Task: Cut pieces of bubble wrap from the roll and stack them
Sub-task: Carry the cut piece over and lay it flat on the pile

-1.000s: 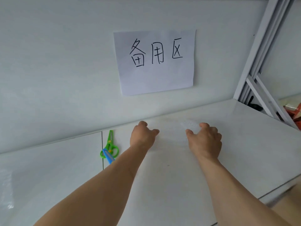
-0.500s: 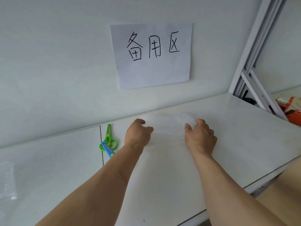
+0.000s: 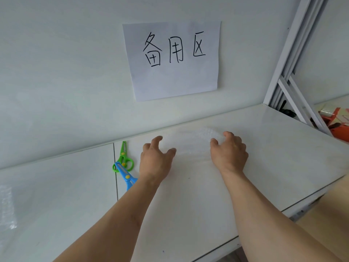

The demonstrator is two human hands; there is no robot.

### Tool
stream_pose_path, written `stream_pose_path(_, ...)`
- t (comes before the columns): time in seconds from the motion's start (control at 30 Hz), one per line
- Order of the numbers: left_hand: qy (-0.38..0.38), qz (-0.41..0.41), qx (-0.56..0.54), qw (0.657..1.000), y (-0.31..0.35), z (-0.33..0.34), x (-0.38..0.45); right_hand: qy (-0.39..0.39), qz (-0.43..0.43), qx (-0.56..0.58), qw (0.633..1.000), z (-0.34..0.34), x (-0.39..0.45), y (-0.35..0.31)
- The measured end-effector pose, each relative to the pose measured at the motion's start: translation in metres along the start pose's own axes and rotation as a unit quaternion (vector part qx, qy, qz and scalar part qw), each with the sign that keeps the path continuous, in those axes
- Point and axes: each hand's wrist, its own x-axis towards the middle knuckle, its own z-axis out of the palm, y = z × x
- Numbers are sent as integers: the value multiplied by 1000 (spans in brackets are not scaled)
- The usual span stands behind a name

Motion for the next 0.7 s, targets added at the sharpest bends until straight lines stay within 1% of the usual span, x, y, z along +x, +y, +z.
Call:
stream_pose_path(0.03,-7,21,-16,1000,-1,-1,-2,-9,-11,4,1000,-2,-1,0)
stream_pose_path(0.1,-56,54,-19,997,-3,-5,-5,-50,-55,13,997,-7,-3,1)
stream_pose_path(0.17,-112,78,39,990,-6,-6,-4,-113,-103,-3,988,-13,-7,3)
stream_pose_path(0.2,-128,87,76,985,-7,-7,-4,-144,-123,-22,982,-15,-8,4)
stream_pose_path(0.27,-125,95,130,979,-8,-7,-4,-177,-150,-51,971,-17,-9,8)
stream_pose_path(0.43,-61,121,185,973,-10,-2,-10,-160,-156,-50,973,-13,-6,13)
stream_pose_path(0.6,-40,140,205,968,-7,5,-9,-133,-146,-51,979,-10,-2,10)
stream_pose_path(0.63,-33,143,215,966,-7,7,-9,-126,-154,-57,978,-11,-1,9)
stream_pose_path(0.7,-9,157,259,953,-7,11,-9,-113,-197,-82,970,-13,1,6)
